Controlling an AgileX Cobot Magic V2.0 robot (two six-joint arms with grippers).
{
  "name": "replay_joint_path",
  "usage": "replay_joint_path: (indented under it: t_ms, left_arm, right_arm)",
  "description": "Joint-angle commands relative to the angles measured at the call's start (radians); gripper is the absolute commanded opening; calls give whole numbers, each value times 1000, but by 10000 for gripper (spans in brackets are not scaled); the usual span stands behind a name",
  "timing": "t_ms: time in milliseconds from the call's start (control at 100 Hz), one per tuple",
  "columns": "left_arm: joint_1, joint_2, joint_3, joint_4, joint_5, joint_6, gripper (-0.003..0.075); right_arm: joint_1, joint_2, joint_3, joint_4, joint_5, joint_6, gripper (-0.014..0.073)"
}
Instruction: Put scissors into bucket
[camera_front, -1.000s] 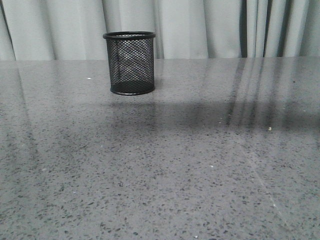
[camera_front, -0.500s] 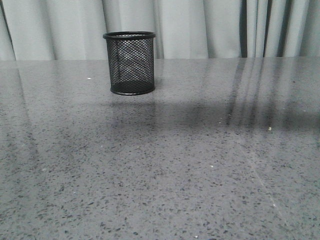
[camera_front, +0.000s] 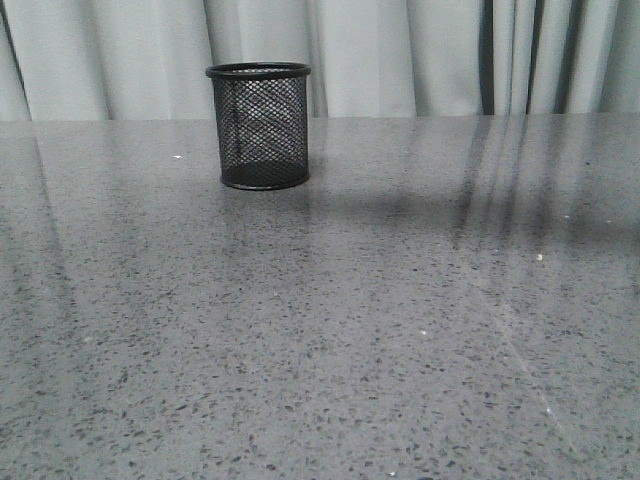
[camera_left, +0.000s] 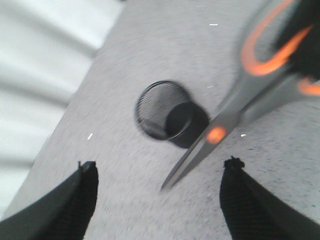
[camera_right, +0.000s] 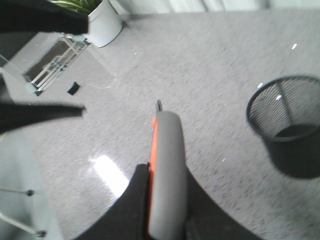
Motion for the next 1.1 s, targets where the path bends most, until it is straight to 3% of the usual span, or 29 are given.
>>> replay_joint_path:
  t_ms: [0,210,320,470,710,1090]
  left_arm:
    - [85,-61,-39,3,-23,-80,474]
    - [304,-122,-39,-131,-1,-91,474]
    - [405,-148,-39,-222,-1,-91,474]
    - [502,-179,-39,-318,-1,-91,474]
    - [520,-208,-39,-350,-1,-91,474]
    - [520,-208,-39,-359,0,-91,474]
  right_arm:
    - [-9,-26,-80,-56,-61,41,-43]
    - [-9,11,-233,-424,-63,251,-43]
    - [-9,83,-372,-588,37,351,-43]
    - [-9,218,-586,-695,205,405,-43]
    - [26,428,-908,-804,423,474,-43]
    - [156,531,-969,-996,399,475,-43]
